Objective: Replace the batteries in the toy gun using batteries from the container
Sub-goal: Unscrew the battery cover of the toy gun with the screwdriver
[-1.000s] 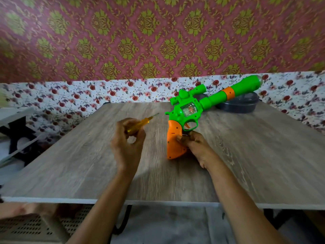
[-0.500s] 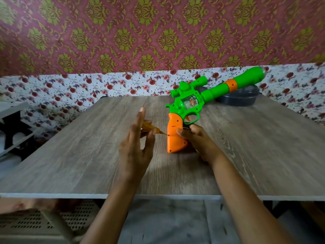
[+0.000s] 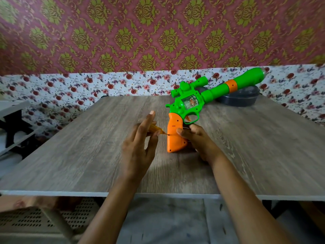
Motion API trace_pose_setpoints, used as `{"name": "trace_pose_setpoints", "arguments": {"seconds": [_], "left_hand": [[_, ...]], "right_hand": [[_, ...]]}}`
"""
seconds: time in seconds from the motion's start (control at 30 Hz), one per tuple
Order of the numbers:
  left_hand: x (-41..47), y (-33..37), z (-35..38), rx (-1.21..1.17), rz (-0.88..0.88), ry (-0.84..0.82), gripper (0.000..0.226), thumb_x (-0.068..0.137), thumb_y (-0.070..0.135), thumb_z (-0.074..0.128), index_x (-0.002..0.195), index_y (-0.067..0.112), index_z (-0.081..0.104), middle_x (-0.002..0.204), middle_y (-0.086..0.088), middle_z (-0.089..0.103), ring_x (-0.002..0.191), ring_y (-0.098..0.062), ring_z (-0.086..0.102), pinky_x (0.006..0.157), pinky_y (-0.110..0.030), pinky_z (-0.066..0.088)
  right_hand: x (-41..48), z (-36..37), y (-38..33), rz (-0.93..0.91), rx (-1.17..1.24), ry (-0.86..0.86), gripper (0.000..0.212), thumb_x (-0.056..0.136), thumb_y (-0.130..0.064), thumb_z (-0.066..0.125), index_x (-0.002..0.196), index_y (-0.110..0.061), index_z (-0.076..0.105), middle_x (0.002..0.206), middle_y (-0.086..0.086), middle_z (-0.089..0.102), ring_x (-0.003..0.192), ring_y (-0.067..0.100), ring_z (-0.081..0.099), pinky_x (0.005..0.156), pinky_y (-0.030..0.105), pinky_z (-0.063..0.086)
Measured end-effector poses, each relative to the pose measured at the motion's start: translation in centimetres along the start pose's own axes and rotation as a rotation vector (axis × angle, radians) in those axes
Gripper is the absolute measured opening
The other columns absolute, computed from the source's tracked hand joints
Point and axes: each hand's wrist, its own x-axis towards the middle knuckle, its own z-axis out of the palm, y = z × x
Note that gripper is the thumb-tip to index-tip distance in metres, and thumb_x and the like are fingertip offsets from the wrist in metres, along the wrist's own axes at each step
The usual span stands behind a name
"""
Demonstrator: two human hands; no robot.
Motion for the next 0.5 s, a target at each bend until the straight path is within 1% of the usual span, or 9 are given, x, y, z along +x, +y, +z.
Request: {"name": "trace_pose_setpoints", "arguments": {"seconds": [0.07,0.13,0.23,0.3,0.37,0.4,0.43,0.47,0.5], "left_hand": [[0.03,0.05,0.02,0.005,0.017,-0.005,0.048,0.089,0.013,0.054,0.134,0.013,0.037,0.105,-0.007,0.063,0.092,-0.008,0.059,0.079,-0.011,0.048],[0.05,0.18,-0.03,-0.002,0.029,0.001,0.045,0.092,0.016,0.049,0.135,0.012,0.035,0.108,-0.001,0.054,0.091,-0.007,0.058,0.076,-0.012,0.047],[0.08,0.30,-0.08,-0.015,0.044,0.005,0.040,0.099,0.021,0.034,0.137,0.011,0.032,0.114,-0.004,0.046,0.088,-0.009,0.055,0.072,-0.015,0.046],[0.08,0.25,-0.06,-0.033,0.055,0.000,0.041,0.101,0.021,0.029,0.141,0.014,0.029,0.121,-0.007,0.045,0.093,-0.007,0.054,0.075,-0.017,0.048],[0.02,0.15,-0.06,-0.036,0.089,-0.016,0.048,0.101,0.018,0.029,0.148,0.026,0.022,0.123,-0.006,0.047,0.100,-0.003,0.053,0.080,-0.014,0.047],[-0.03,0.15,-0.06,-0.027,0.108,-0.024,0.052,0.100,0.015,0.031,0.149,0.030,0.019,0.122,-0.006,0.050,0.100,-0.003,0.053,0.080,-0.013,0.047],[-0.05,0.16,-0.05,-0.015,0.119,-0.025,0.054,0.099,0.013,0.034,0.148,0.031,0.020,0.119,-0.006,0.053,0.098,-0.005,0.055,0.078,-0.014,0.047],[-0.10,0.17,-0.04,-0.007,0.117,-0.021,0.052,0.097,0.012,0.037,0.145,0.029,0.027,0.114,-0.009,0.058,0.094,-0.008,0.057,0.074,-0.016,0.048],[-0.09,0.23,-0.01,-0.012,0.109,-0.013,0.047,0.095,0.011,0.040,0.140,0.023,0.035,0.109,-0.012,0.062,0.090,-0.012,0.059,0.071,-0.020,0.049]], "right_hand": [[-0.02,0.00,-0.04,0.008,-0.011,0.010,0.027,0.089,-0.010,0.054,0.116,-0.009,0.056,0.105,0.009,0.064,0.087,0.013,0.062,0.083,0.030,0.051],[-0.06,0.02,-0.08,0.014,-0.023,0.016,0.028,0.089,-0.010,0.054,0.117,-0.007,0.056,0.106,0.010,0.064,0.088,0.015,0.061,0.084,0.031,0.050],[-0.03,0.07,-0.14,0.025,-0.032,0.023,0.028,0.090,-0.011,0.054,0.117,-0.006,0.056,0.106,0.010,0.064,0.087,0.014,0.061,0.085,0.031,0.050],[-0.06,0.02,-0.22,0.041,-0.051,0.035,0.031,0.089,-0.013,0.055,0.119,-0.005,0.055,0.108,0.009,0.064,0.092,0.017,0.061,0.088,0.035,0.049],[-0.11,-0.04,-0.26,0.055,-0.067,0.039,0.030,0.089,-0.015,0.056,0.118,-0.008,0.056,0.110,0.010,0.064,0.099,0.021,0.061,0.092,0.041,0.048],[-0.12,-0.06,-0.26,0.058,-0.065,0.036,0.028,0.089,-0.016,0.056,0.117,-0.010,0.056,0.111,0.010,0.064,0.102,0.023,0.061,0.094,0.043,0.048],[-0.13,-0.03,-0.27,0.060,-0.062,0.031,0.027,0.089,-0.016,0.056,0.116,-0.012,0.056,0.113,0.010,0.064,0.104,0.024,0.061,0.095,0.043,0.048],[-0.15,-0.01,-0.28,0.058,-0.058,0.026,0.027,0.089,-0.016,0.056,0.116,-0.013,0.056,0.114,0.010,0.064,0.105,0.024,0.061,0.096,0.043,0.048],[-0.14,0.02,-0.28,0.055,-0.055,0.024,0.027,0.090,-0.015,0.055,0.116,-0.013,0.056,0.115,0.011,0.064,0.106,0.024,0.061,0.096,0.042,0.048]]}}
